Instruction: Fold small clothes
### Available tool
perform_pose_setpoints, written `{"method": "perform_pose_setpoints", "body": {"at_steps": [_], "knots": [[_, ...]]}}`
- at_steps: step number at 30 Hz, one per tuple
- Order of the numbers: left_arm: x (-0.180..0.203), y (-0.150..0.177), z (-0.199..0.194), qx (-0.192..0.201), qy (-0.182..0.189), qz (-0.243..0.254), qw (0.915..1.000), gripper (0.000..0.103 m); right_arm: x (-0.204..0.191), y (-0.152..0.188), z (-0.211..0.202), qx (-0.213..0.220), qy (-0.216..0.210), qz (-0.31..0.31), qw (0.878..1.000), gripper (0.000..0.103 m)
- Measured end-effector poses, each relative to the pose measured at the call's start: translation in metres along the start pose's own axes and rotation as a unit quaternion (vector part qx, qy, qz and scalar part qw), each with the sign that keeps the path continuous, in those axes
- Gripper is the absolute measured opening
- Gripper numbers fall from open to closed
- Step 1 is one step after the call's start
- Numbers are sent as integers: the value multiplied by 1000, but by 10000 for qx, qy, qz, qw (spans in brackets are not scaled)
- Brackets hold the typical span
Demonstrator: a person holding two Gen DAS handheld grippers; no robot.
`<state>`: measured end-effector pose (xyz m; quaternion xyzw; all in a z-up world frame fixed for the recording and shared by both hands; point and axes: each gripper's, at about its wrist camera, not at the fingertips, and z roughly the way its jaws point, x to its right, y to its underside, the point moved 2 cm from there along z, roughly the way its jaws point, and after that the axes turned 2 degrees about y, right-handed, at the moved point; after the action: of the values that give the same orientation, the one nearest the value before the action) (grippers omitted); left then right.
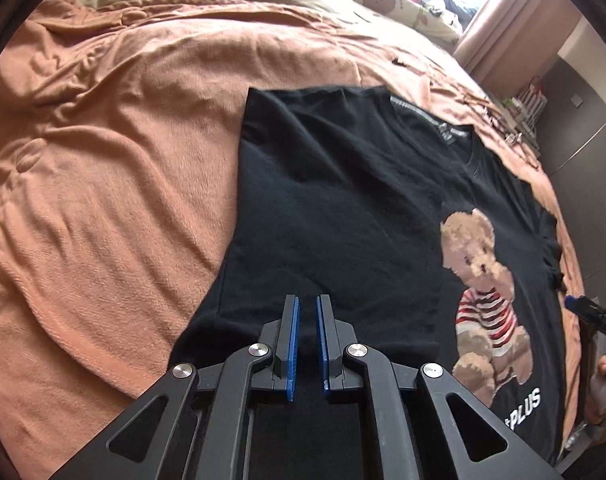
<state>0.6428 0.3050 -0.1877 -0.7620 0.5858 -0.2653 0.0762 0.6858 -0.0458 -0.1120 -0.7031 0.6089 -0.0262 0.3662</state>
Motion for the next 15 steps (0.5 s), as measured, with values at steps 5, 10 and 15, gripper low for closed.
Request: {"method": "perform_pose_setpoints", "body": {"at_steps": [5,10,15], "knots": [[-4,10,20,-326,-212,-136,9991,9,47,15,-44,267,379,198,9987,63],[9,9,15,-360,-298,-164,9988,9,92,29,-81,641,502,631,9947,63],[49,5,12,-331,-142,93,9993,10,134,39,-102,978,405,1148,9877,63]]}}
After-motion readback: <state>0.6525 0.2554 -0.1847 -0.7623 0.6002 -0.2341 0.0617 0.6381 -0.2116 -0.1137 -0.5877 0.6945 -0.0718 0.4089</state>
